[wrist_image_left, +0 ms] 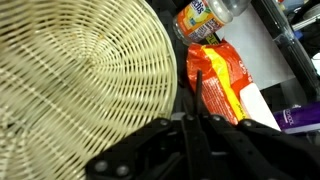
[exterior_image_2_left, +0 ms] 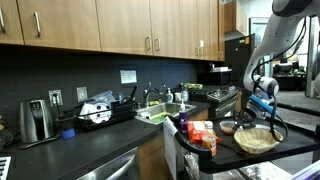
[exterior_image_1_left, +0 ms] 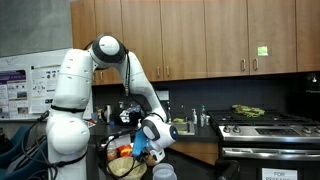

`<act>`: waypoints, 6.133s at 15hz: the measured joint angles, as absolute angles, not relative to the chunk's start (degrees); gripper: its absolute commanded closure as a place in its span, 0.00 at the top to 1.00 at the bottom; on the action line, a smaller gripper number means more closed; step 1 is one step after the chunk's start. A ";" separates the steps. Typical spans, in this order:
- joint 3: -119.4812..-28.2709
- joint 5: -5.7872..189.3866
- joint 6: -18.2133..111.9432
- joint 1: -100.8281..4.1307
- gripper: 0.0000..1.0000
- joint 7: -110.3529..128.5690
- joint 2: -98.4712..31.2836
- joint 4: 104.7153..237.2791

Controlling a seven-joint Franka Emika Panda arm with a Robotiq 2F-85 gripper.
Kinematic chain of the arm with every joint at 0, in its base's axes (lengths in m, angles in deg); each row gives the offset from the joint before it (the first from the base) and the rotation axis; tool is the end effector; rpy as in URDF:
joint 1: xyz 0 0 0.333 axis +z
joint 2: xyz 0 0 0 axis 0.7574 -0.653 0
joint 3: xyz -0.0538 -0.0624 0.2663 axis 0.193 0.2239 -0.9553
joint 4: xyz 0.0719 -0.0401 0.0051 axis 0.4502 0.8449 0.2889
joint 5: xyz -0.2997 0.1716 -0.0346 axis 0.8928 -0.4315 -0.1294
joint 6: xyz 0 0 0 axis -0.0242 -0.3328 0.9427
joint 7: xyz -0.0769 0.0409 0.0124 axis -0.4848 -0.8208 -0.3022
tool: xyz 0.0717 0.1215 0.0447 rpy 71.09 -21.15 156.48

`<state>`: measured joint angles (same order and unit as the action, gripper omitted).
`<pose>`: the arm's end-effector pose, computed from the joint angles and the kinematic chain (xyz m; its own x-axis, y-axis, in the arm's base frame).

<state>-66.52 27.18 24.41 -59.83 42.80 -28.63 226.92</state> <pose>0.3393 -0.0438 0.1537 0.7407 -0.3818 -0.5527 -0.6710 -0.3799 -0.6367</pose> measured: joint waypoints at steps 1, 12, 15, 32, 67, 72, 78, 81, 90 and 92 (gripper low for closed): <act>-66.52 27.43 24.41 -59.83 0.01 43.02 -28.38 227.25; -68.80 27.92 24.74 -58.10 0.01 43.43 -23.77 229.93; -69.49 27.92 24.89 -57.29 0.01 43.39 -22.34 230.01; -67.79 27.94 24.86 -58.62 0.01 43.37 -18.65 232.62; -69.32 27.95 29.91 -57.79 0.01 35.66 -16.83 233.66; -69.32 27.95 29.91 -57.82 0.21 35.72 -17.04 233.67; -69.32 27.94 29.91 -57.82 0.60 35.72 -17.04 233.67; -69.32 27.94 29.91 -57.82 0.81 35.72 -17.04 233.66; -69.36 27.94 31.22 -57.74 1.00 35.56 -15.51 235.15; -69.63 27.94 31.26 -57.41 1.00 35.52 -13.88 236.20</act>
